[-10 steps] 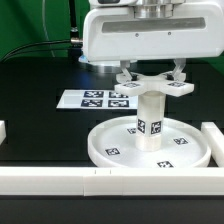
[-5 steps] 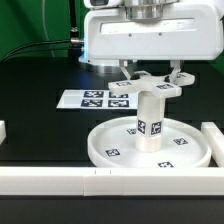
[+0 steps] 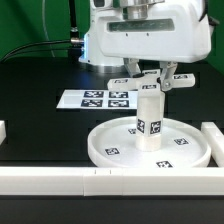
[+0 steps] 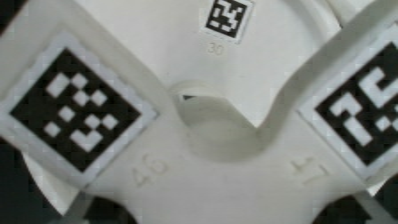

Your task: Assemble round table

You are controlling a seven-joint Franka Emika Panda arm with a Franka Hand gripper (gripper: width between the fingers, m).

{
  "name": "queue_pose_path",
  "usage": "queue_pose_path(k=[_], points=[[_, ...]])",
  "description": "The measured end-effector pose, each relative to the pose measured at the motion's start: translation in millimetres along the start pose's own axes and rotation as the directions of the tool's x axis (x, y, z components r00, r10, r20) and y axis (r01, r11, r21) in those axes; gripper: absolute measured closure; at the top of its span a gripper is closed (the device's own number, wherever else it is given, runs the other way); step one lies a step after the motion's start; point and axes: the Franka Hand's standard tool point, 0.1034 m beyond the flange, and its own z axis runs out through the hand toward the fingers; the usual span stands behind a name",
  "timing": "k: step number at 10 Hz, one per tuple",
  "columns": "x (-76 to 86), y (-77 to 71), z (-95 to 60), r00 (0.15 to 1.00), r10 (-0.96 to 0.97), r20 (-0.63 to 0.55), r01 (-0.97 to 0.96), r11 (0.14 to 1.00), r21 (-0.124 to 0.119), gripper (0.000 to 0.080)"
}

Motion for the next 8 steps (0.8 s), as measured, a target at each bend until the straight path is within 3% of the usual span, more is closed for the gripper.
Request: queue_pose_path(k=[3, 6, 7, 8], points=[[3.9, -2.3, -0.3, 0.908, 0.417, 0.036, -0.418, 0.905, 0.072, 0.0351], [3.7, -2.4, 0.0, 0.903, 0.428, 0.038, -0.429, 0.9, 0.071, 0.0351], [3.3, -2.4, -0.6, 0.917, 0.398, 0.038, -0.4, 0.914, 0.071, 0.019], [0.9, -3.4, -5.4, 0.919, 0.391, 0.051, -0.393, 0.917, 0.061, 0.0162]])
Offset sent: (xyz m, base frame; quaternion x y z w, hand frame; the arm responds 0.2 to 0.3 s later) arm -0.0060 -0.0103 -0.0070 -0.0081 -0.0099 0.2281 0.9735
